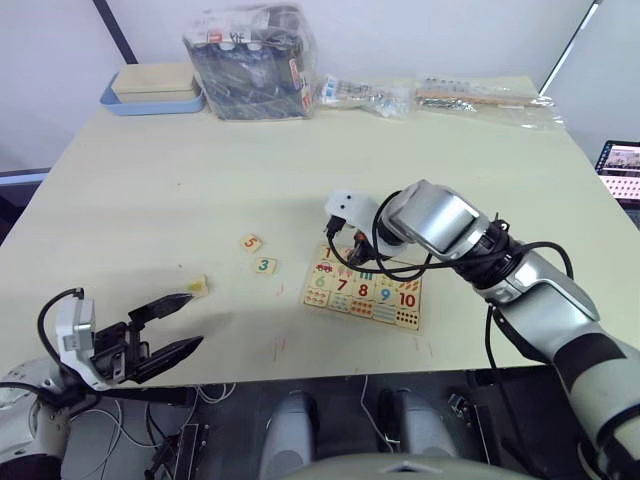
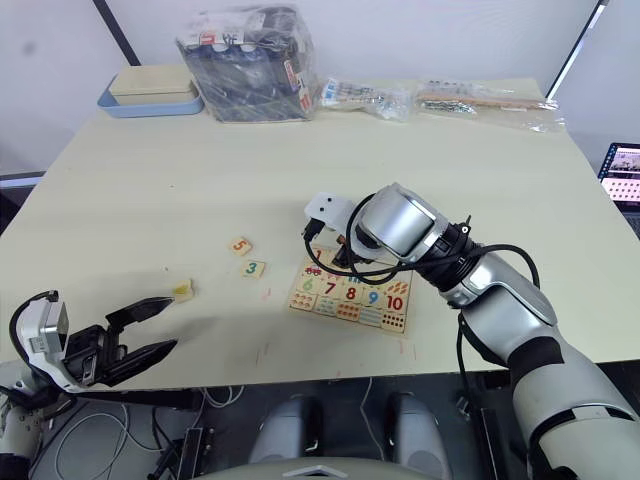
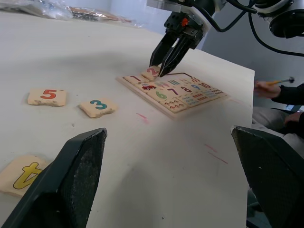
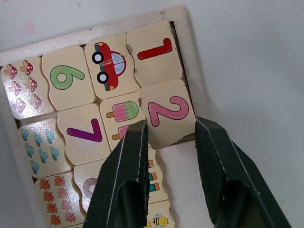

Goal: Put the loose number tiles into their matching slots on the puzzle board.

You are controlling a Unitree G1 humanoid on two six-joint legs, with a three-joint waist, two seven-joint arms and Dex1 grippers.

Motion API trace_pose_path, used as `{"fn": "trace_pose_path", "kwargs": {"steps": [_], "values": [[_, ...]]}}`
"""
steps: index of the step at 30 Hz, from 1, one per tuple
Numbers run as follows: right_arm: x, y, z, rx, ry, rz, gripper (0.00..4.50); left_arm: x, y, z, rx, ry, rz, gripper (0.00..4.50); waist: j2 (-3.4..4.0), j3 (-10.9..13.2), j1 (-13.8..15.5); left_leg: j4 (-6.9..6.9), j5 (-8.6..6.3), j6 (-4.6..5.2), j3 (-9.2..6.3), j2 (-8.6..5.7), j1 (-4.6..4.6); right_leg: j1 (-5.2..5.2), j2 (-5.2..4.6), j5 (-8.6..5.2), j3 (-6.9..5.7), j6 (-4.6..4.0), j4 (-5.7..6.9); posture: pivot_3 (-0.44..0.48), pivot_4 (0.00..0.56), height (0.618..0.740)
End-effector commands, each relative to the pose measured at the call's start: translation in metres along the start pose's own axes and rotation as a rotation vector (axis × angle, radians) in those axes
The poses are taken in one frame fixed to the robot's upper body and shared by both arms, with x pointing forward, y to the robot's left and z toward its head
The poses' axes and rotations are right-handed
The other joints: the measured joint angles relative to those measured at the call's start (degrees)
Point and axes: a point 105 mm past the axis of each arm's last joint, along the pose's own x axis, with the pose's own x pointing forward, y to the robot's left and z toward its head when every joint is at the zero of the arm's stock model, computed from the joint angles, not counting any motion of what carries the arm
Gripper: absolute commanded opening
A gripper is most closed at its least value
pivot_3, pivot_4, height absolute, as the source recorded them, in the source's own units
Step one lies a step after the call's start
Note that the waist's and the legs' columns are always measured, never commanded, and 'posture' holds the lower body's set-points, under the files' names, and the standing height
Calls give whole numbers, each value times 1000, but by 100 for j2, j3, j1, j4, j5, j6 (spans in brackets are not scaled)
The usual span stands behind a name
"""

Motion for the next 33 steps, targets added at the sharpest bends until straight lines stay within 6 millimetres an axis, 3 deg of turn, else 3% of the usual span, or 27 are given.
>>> {"fn": "trace_pose_path", "kwargs": {"steps": [1,30,31,32,33], "values": [[-5,1,8,-5,-44,3,844,-1,-4,9,40,-10,-22,4500,0,0,1,0,0,0,0,0,0,0,0,0,0,0,0,0,150,740],[1,5,4,3,-39,11,844,-4,-5,4,30,-7,-18,4500,-2,-2,-59,0,0,0,-2,0,3,2,1,0,0,0,3,0,150,740],[1,5,4,3,-39,11,1851,-4,-5,4,30,-7,-17,4500,-2,-2,-62,0,0,0,-2,0,2,2,1,0,0,0,3,0,150,740],[1,5,4,4,-40,11,2131,-4,-5,4,29,-7,-16,4500,-2,-2,-67,0,0,0,-2,0,2,2,1,0,0,0,3,0,150,740],[0,5,4,4,-41,12,2790,-5,-5,4,28,-6,-15,4500,-2,-2,-72,0,0,0,-2,0,2,2,1,0,0,0,2,0,150,740]]}}
